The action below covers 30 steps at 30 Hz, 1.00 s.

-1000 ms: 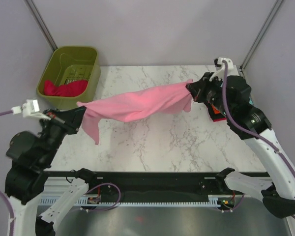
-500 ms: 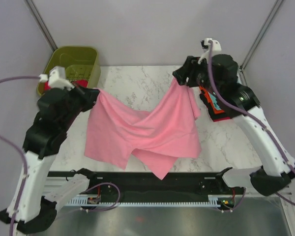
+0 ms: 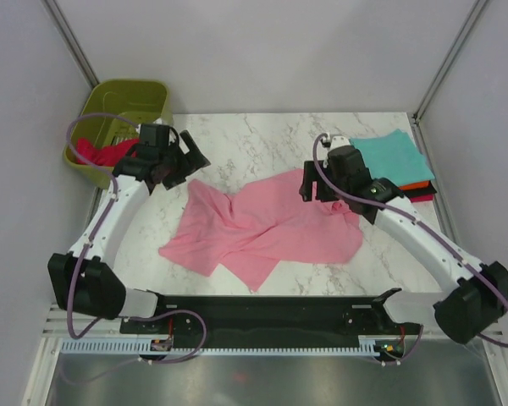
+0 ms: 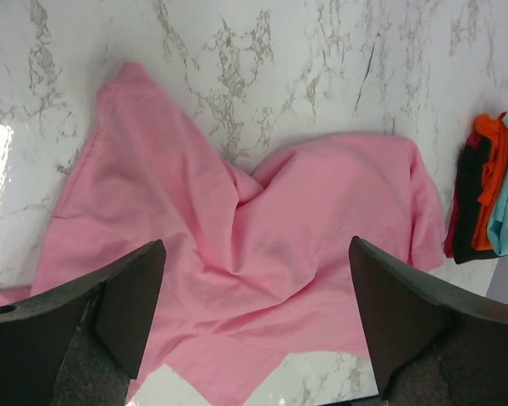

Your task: Fold and stack the t-shirts

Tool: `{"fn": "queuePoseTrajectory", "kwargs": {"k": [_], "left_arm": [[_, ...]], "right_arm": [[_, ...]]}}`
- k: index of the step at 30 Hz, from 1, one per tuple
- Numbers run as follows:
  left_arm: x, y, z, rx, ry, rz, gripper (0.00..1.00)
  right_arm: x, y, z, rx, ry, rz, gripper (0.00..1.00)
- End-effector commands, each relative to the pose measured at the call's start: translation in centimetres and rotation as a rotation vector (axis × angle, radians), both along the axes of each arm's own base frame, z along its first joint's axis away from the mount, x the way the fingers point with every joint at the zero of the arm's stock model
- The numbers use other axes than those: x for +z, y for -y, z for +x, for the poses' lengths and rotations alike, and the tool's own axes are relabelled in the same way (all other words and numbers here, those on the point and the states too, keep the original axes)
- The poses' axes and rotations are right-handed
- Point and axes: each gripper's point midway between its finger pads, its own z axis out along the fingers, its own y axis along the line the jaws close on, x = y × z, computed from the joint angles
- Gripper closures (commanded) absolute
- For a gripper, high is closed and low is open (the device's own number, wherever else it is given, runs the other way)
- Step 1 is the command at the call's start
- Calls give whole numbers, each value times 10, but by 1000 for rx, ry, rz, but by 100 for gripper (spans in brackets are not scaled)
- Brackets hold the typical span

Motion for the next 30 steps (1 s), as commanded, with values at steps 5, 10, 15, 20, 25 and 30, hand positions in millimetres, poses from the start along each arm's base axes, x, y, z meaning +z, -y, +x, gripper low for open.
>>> {"fn": "queuePoseTrajectory", "kwargs": {"k": [5, 10, 15, 20, 25, 30], "left_arm": [[-20, 5, -40, -31, 110, -78, 6], [-52, 3, -62, 7, 133, -131, 6], [-85, 5, -70, -1, 107, -150, 7], [-89, 11, -68, -34, 106, -166, 2], [-86, 19, -63, -64, 102, -190, 2], [-79, 24, -60, -99, 133, -209, 4]], "right_arm": [[-28, 38, -19, -169, 99, 19, 23], [-77, 25, -8, -173, 12, 21, 28], [-101, -13, 3, -68, -41, 113, 27], [-118, -35, 11, -24, -65, 55, 27], [-143, -63, 26, 25, -103, -39, 29], [-156, -87, 37, 54, -90, -138, 29]]}}
